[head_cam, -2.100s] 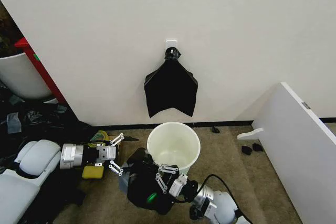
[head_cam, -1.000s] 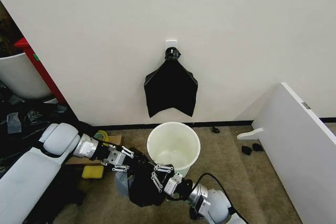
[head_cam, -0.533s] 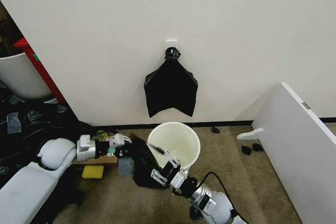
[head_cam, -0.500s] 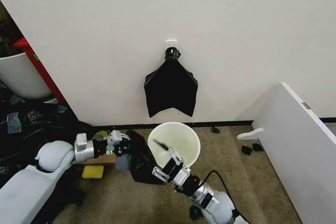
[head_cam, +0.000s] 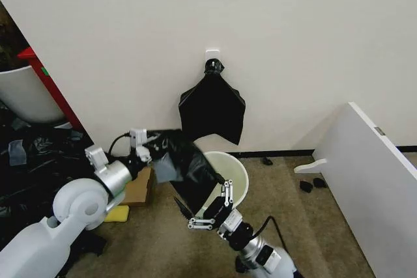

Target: Place the garbage bag over the trash bin.

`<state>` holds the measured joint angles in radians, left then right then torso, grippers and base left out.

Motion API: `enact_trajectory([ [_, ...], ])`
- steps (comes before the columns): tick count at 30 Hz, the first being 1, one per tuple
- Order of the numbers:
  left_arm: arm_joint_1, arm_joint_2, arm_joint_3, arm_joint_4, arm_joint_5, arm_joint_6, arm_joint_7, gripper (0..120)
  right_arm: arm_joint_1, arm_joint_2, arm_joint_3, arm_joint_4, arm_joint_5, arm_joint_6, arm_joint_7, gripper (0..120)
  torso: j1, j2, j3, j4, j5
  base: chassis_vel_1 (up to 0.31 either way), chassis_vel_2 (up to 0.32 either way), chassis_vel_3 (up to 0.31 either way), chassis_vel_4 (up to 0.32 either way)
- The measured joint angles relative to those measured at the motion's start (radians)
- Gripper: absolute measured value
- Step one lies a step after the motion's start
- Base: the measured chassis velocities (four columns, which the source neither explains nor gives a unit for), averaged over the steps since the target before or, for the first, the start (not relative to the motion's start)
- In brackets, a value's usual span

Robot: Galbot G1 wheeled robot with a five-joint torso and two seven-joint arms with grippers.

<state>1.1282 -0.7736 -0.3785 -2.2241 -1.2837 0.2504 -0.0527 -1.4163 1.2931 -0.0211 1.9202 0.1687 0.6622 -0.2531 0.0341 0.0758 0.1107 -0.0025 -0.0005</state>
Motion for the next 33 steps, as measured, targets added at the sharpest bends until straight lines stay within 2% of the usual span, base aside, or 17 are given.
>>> enact_trajectory([
  [2, -0.006, 0.001, -0.010, -0.038, -0.059, 0.004, -0.044, 0, -0.005, -0.007, -0.043, 0.020, 0.059, -0.042, 0.060, 100, 0.000, 0.000, 0.000, 0.0002, -0.0006, 0.000, 0.000, 0.000, 0.000],
  [3, -0.006, 0.001, -0.010, -0.038, -0.059, 0.004, -0.044, 0, -0.005, -0.007, -0.043, 0.020, 0.059, -0.042, 0.060, 100, 0.000, 0.000, 0.000, 0.0002, -0.0006, 0.000, 0.000, 0.000, 0.000],
  [7, 0.009, -0.003, -0.033, -0.086, -0.101, 0.005, -0.052, 0, -0.007, -0.014, -0.135, 0.077, 0.262, -0.136, 0.172, 100, 0.000, 0.000, 0.000, 0.0005, -0.0012, 0.000, 0.000, 0.000, 0.000],
  [8, 0.009, -0.003, -0.033, -0.086, -0.101, 0.005, -0.052, 0, -0.007, -0.014, -0.135, 0.077, 0.262, -0.136, 0.172, 100, 0.000, 0.000, 0.000, 0.0005, -0.0012, 0.000, 0.000, 0.000, 0.000],
  [11, 0.018, -0.013, -0.038, -0.096, -0.101, 0.002, -0.042, 0, -0.001, -0.004, -0.177, 0.095, 0.375, -0.181, 0.204, 89, 0.000, 0.000, 0.000, -0.0002, 0.0002, 0.000, 0.000, 0.000, 0.000],
  [17, 0.015, -0.016, -0.037, -0.078, -0.064, -0.003, -0.032, 0, 0.005, -0.001, -0.171, 0.090, 0.372, -0.179, 0.186, 86, 0.000, 0.000, 0.000, -0.0001, 0.0005, 0.000, 0.000, 0.000, 0.000],
  [20, -0.004, -0.017, -0.028, -0.006, -0.002, -0.023, -0.023, 0, 0.018, -0.021, -0.121, 0.077, 0.285, -0.179, 0.160, 86, 0.000, 0.000, 0.000, -0.0002, 0.0011, 0.000, 0.000, 0.000, 0.000],
  [21, -0.004, -0.017, -0.028, -0.006, -0.002, -0.023, -0.023, 0, 0.018, -0.021, -0.121, 0.077, 0.285, -0.179, 0.160, 86, 0.000, 0.000, 0.000, -0.0002, 0.0011, 0.000, 0.000, 0.000, 0.000],
  [24, -0.020, -0.029, -0.027, 0.046, 0.009, -0.033, -0.023, 0, 0.065, -0.061, 0.016, 0.037, 0.148, -0.208, 0.141, 86, 0.000, 0.000, 0.000, 0.0001, 0.0005, 0.000, 0.000, 0.000, 0.000],
  [25, -0.023, -0.036, -0.027, 0.057, 0.010, -0.036, -0.024, 0, 0.087, -0.084, 0.070, 0.018, 0.082, -0.229, 0.141, 91, 0.000, 0.000, 0.000, 0.0000, 0.0001, 0.000, 0.000, 0.000, 0.000],
  [26, -0.023, -0.036, -0.027, 0.057, 0.010, -0.036, -0.024, 0, 0.087, -0.084, 0.070, 0.018, 0.082, -0.229, 0.141, 91, 0.000, 0.000, 0.000, 0.0000, 0.0001, 0.000, 0.000, 0.000, 0.000],
  [27, -0.024, -0.044, -0.025, 0.063, 0.010, -0.039, -0.024, 0, 0.107, -0.107, 0.111, -0.005, 0.008, -0.236, 0.141, 94, 0.000, 0.000, 0.000, -0.0001, 0.0002, 0.000, 0.000, 0.000, 0.000],
  [28, -0.026, -0.054, -0.021, 0.069, 0.010, -0.043, -0.024, 0, 0.131, -0.131, 0.150, -0.036, -0.074, -0.231, 0.131, 98, 0.000, 0.000, 0.000, 0.0001, 0.0003, 0.000, 0.000, 0.000, 0.000],
  [29, -0.029, -0.065, -0.016, 0.073, 0.006, -0.047, -0.024, 0, 0.147, -0.150, 0.177, -0.060, -0.134, -0.218, 0.114, 99, 0.000, 0.000, 0.000, 0.0002, 0.0005, 0.000, 0.000, 0.000, 0.000],
  [30, -0.029, -0.065, -0.016, 0.073, 0.006, -0.047, -0.024, 0, 0.147, -0.150, 0.177, -0.060, -0.134, -0.218, 0.114, 99, 0.000, 0.000, 0.000, 0.0002, 0.0005, 0.000, 0.000, 0.000, 0.000],
  [33, -0.047, -0.114, -0.001, 0.082, -0.018, -0.055, -0.020, 0, 0.188, -0.197, 0.233, -0.129, -0.321, -0.156, 0.068, 100, 0.000, 0.000, 0.000, 0.0000, 0.0003, 0.000, 0.000, 0.000, 0.000],
])
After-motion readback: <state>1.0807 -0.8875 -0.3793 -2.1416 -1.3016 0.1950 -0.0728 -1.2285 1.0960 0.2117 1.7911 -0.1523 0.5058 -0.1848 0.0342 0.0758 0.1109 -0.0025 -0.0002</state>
